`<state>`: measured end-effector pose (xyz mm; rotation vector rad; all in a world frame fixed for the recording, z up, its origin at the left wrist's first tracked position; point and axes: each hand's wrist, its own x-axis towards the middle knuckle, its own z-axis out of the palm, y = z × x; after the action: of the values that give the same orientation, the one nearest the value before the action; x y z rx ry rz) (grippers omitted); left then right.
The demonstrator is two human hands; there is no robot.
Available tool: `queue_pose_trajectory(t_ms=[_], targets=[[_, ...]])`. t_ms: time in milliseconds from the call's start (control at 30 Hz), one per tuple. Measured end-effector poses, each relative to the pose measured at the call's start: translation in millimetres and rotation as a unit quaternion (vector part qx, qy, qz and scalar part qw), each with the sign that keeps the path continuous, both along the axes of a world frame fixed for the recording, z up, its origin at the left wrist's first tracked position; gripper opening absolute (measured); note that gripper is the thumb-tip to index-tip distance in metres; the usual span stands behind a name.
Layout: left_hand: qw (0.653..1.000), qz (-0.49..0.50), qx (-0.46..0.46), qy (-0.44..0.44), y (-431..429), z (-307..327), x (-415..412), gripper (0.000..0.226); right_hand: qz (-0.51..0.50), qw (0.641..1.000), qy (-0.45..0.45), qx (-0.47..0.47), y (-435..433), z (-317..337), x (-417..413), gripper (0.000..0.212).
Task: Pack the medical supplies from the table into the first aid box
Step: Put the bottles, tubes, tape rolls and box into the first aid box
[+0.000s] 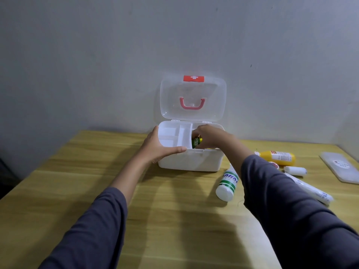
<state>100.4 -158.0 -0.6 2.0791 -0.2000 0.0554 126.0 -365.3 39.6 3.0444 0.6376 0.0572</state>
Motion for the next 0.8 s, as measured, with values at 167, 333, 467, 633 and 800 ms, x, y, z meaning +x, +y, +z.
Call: queue_pose_trajectory(t_ms=[167, 333, 467, 633, 800], targets=[[1.000, 0.002, 0.001, 0.002, 1, 2, -2, 0.126, 0.007, 0.999, 0.024, 0.026, 4, 3, 0, 0.043], [1.000, 0.000, -0.002, -0.007, -1, 4, -4, 0.128, 0.007, 0.995, 0.027, 0.095, -10, 9, -5, 0.044], [1.000, -0.012, -0.013, -0.023, -3, 5, -3, 0.125, -0.023, 0.972, -0.073, 0.224, -51, 23, -24, 0.032], [0.999, -0.022, -0.021, -0.026, -2, 4, -1, 0.127, -0.179, 0.905, -0.209, 0.326, -137, 12, -68, 0.032], [0.999, -0.023, -0.024, -0.017, -2, 6, -2, 0.128, -0.375, 0.819, -0.250, 0.354, -224, -31, -112, 0.039]])
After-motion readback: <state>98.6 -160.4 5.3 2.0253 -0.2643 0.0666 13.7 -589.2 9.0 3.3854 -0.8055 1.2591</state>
